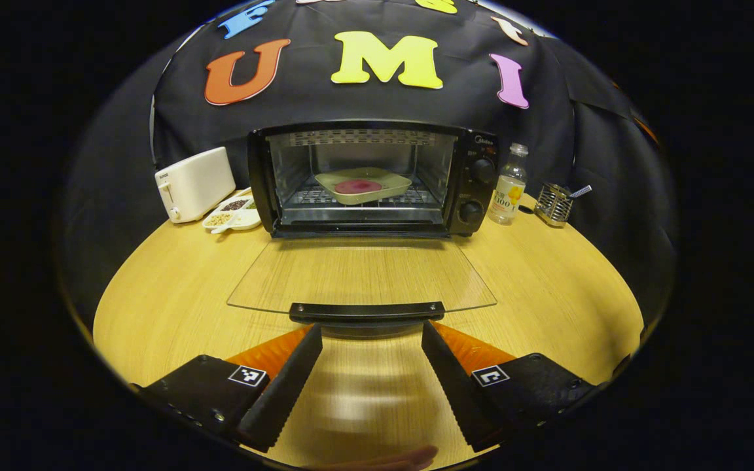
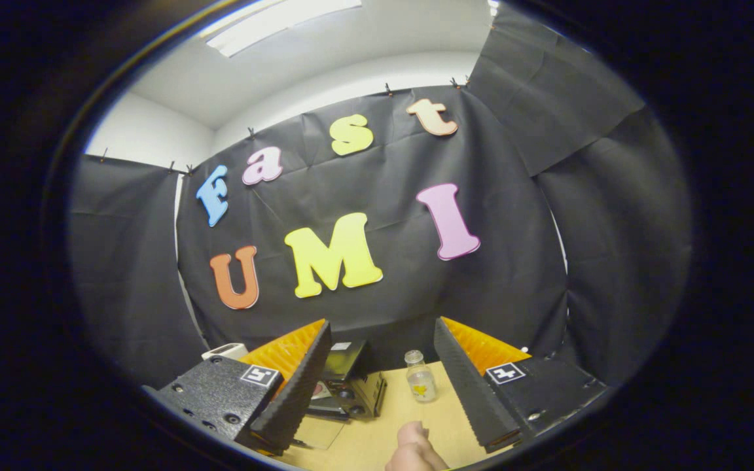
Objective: Open the electric oven with the left hand, put the food in, and close the electric oven.
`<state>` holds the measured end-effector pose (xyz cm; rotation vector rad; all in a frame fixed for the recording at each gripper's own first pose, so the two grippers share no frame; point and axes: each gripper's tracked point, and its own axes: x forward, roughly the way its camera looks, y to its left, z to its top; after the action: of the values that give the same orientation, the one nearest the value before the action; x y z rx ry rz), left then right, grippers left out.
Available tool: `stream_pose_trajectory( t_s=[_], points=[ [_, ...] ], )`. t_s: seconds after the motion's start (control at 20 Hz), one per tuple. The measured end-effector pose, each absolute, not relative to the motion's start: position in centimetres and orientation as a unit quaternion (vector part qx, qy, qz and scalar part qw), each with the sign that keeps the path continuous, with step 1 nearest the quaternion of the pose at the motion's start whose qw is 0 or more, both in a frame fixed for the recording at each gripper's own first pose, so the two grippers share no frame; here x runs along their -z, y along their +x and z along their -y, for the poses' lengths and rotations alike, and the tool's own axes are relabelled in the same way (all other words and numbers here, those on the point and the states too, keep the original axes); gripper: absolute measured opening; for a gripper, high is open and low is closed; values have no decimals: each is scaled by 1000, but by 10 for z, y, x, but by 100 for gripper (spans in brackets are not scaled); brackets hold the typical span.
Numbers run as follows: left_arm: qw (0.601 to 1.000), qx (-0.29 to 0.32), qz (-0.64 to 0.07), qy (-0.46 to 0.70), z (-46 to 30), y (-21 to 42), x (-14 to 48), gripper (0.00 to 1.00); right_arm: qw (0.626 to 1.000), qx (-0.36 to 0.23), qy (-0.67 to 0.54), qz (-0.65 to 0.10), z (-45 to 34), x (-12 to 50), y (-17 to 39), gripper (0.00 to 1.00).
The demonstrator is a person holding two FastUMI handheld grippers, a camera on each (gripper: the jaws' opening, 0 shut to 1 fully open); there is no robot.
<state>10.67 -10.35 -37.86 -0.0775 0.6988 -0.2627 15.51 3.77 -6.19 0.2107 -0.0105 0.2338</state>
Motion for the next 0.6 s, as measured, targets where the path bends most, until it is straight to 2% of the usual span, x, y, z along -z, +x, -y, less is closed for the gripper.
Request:
stream_pose_trajectory(
  t_s=[0.25,0.55,0.6],
  points=[
    [924,119,-362,-21,102,117,401,98,989,-109,101,5,-22,62,157,94],
    [924,116,-365,-13,103,123,400,98,990,-96,102,12,-11,61,158,94],
    [924,116,-365,-14,102,123,401,98,990,-96,103,10,-12,62,159,100]
  ],
)
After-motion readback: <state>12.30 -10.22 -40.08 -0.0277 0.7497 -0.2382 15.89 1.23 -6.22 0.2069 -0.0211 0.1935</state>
